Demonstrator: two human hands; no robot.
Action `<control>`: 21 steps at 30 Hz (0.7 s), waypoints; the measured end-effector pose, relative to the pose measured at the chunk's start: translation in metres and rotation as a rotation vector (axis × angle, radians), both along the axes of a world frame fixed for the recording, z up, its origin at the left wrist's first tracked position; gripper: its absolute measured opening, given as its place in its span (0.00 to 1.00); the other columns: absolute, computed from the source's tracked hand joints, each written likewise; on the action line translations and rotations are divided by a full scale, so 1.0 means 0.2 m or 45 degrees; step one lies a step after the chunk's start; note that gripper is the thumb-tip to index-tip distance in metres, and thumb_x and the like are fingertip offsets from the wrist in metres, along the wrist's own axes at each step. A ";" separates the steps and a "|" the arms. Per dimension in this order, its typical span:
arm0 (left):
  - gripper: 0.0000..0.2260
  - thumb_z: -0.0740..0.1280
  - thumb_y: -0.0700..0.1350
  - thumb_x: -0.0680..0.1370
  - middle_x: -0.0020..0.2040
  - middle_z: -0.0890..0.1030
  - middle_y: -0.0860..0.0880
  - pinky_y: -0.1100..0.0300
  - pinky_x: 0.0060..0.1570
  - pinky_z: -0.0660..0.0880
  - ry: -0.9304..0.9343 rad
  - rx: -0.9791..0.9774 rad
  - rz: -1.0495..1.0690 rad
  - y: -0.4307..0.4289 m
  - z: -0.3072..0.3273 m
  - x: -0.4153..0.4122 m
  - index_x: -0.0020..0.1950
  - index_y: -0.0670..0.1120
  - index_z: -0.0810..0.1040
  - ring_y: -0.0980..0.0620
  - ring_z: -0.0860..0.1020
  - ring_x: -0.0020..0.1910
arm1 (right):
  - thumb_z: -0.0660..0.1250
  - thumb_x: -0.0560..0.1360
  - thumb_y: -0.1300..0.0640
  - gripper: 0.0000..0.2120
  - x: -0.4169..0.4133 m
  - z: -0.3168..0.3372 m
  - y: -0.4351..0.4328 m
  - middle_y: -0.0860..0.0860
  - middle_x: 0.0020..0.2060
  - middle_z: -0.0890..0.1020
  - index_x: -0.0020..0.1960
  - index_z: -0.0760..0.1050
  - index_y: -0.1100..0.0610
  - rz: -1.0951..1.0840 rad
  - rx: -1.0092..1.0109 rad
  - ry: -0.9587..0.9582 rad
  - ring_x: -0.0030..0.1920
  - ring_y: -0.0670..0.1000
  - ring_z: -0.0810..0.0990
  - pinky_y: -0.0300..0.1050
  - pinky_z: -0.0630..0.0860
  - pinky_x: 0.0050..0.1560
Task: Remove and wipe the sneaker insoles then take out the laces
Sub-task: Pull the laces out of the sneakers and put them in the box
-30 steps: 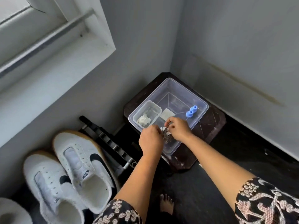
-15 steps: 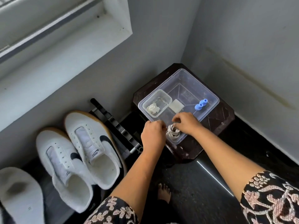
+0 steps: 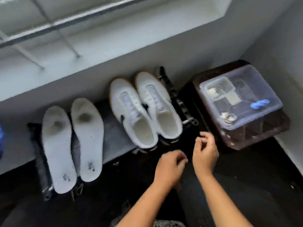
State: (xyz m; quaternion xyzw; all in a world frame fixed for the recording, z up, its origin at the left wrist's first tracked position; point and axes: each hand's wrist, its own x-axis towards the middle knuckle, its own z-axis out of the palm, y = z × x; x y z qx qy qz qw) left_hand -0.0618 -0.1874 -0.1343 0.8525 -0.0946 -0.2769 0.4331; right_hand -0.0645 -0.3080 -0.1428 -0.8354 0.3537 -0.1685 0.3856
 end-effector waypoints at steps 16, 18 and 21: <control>0.09 0.67 0.44 0.74 0.37 0.81 0.51 0.57 0.43 0.76 0.669 0.436 1.232 2.04 -0.53 -0.81 0.35 0.55 0.75 0.48 0.80 0.43 | 0.60 0.75 0.57 0.08 -0.44 -0.40 1.81 0.53 0.48 0.82 0.53 0.74 0.53 1.571 0.057 0.896 0.50 0.56 0.79 0.47 0.73 0.48; 0.07 0.67 0.43 0.75 0.37 0.82 0.52 0.58 0.42 0.75 0.661 0.383 1.309 2.15 -0.60 -0.86 0.38 0.53 0.76 0.49 0.80 0.44 | 0.60 0.75 0.58 0.08 -0.46 -0.49 1.97 0.53 0.48 0.82 0.53 0.73 0.52 1.751 0.017 0.931 0.50 0.55 0.79 0.46 0.73 0.47; 0.05 0.67 0.44 0.76 0.37 0.82 0.54 0.59 0.42 0.74 0.663 0.375 1.398 2.29 -0.75 -0.97 0.41 0.53 0.76 0.50 0.80 0.44 | 0.58 0.76 0.56 0.08 -0.50 -0.69 2.17 0.52 0.49 0.81 0.54 0.73 0.51 1.997 -0.123 1.024 0.50 0.55 0.79 0.46 0.74 0.46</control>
